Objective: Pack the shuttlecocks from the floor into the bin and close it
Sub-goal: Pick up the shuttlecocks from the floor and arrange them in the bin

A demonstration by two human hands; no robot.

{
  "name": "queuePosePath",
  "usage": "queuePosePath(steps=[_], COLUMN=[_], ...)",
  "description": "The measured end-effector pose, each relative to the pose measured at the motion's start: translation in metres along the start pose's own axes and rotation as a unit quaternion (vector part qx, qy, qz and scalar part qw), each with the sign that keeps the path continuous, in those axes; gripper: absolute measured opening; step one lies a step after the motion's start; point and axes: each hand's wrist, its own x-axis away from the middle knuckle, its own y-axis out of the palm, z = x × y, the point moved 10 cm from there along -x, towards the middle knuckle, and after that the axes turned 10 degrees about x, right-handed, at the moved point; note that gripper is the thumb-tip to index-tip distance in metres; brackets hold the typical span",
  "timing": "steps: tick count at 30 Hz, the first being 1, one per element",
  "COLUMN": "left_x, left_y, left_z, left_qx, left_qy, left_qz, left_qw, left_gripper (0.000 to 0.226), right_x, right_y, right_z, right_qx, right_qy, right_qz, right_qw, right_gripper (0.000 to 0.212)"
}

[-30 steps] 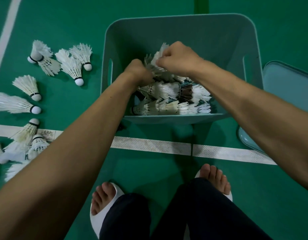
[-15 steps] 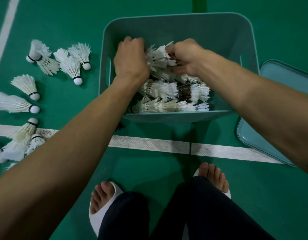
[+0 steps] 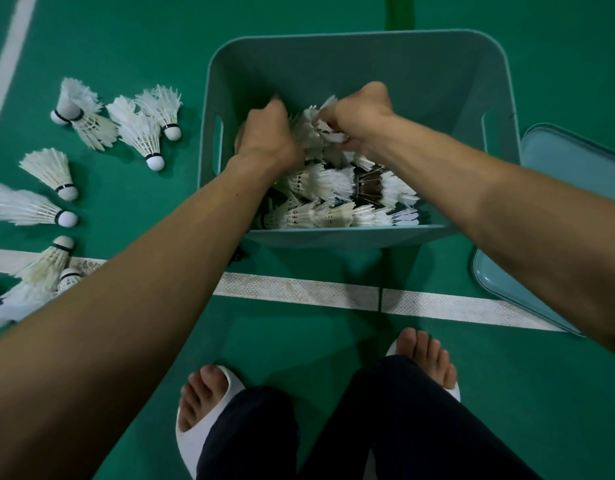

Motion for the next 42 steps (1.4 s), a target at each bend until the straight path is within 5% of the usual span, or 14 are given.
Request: queuePosePath(steps=[10,14,22,30,42], left_x=[-0.003,-0.006,-0.011,-0.002,0.002], left_y=[0.01,0.014,-0.017,-0.006,-0.021], left_z=[-0.005,-0.003,0.017,0.042,0.031], left_qx=[0.004,-0.022,-0.023,-0.043,-0.042], left_qy=[0.001,0.003,0.07,0.14,0.132], left_qz=[-0.027,-0.032,0.072,0.071,0.074], left_qw=[1.0,0.999,0.995,0.987,0.988], left_gripper=[0.025,0.034,0.026,0.037,0.036], right_x=[0.021,0.017,0.004,-0.003,0.01], right_y=[-0.008,-0.005,-0.019,-0.043,-0.022], right_z=[-0.031,-0.033,0.003,0.023,-0.004], right_qx=[0.217,0.174,0.004,0.091,0.06], right_qy=[-0.108,-0.12,0.001,0.043,-0.044], right_qz=[0.075,0.024,-0.024,0.065,-0.067], right_qw=[0.967,0.977,1.0,0.993,0.995], right_gripper=[0.031,0.019,0.014,0.034,0.027])
